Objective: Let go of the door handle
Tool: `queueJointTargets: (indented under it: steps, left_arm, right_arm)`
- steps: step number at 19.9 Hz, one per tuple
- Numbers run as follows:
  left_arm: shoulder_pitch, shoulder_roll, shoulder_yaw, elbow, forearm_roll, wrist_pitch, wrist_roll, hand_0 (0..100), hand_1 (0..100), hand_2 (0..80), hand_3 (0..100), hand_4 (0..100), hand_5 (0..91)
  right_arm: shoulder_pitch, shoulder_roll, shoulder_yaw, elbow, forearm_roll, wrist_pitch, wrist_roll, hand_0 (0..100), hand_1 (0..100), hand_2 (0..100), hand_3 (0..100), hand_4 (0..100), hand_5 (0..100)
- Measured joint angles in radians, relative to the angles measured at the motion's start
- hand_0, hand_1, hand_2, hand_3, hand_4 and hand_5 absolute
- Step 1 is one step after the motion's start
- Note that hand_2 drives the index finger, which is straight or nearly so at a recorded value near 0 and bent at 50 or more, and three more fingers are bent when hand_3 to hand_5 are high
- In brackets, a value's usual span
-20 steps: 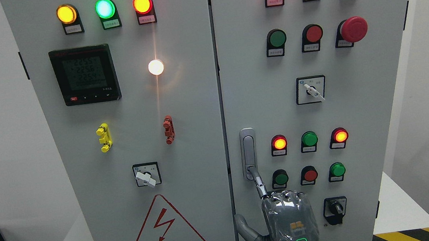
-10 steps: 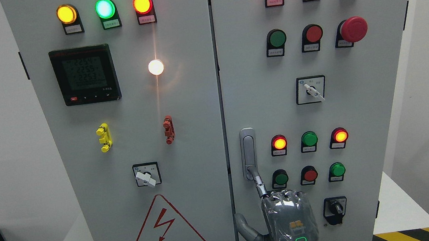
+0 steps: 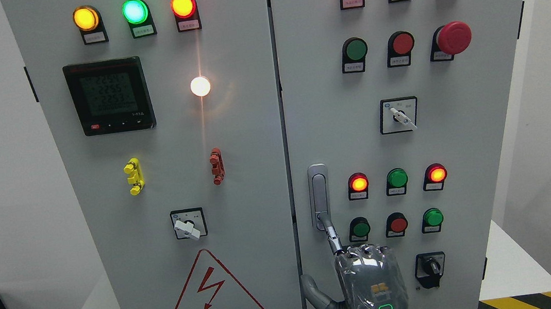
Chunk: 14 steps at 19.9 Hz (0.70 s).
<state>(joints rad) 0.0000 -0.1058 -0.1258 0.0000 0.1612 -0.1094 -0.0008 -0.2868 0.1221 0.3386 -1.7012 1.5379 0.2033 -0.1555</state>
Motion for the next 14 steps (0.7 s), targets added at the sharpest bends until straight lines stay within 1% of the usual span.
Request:
queueJointTargets:
  steps: [14]
  left_arm:
    - [0.000, 0.000, 0.000, 0.000, 0.000, 0.000, 0.000, 12, 56, 0.0, 0, 0, 0.0]
  right_arm:
    - [-0.002, 0.003, 0.000, 0.010, -0.001, 0.002, 0.004, 31, 23, 0, 100, 100, 100]
